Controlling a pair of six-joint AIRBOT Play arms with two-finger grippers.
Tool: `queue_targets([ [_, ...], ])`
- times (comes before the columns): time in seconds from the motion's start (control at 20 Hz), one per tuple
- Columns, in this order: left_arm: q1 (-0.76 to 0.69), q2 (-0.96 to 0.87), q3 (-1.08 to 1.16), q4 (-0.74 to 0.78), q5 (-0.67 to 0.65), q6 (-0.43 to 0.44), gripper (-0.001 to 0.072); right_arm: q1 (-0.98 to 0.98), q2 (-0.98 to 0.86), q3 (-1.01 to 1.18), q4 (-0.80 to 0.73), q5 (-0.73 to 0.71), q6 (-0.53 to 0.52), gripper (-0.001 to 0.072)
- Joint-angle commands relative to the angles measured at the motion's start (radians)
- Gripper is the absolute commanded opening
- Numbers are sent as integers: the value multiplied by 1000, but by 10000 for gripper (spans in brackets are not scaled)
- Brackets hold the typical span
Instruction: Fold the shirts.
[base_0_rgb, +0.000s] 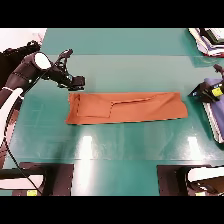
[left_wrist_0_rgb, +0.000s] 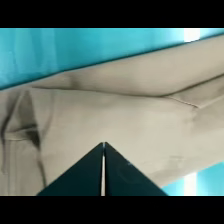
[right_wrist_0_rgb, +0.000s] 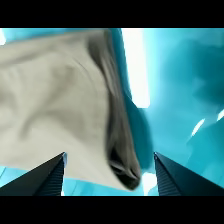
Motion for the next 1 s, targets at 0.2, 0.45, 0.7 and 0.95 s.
queue_targets([
  [0.2,-46,-6,3,-58,24,6,30,3,-66,-198,188,-105,-96,590],
  [0.45,-149,-45,3,-59,102,-5,29,74,-103,-148,204,-86,-153,136],
  [0.7,-256,-143,6,-169,212,-1,29,119,-10,-62,209,-2,-177,14],
  [0.95,-355,-295,118,-211,234,2,29,234,188,39,338,-25,-84,14],
])
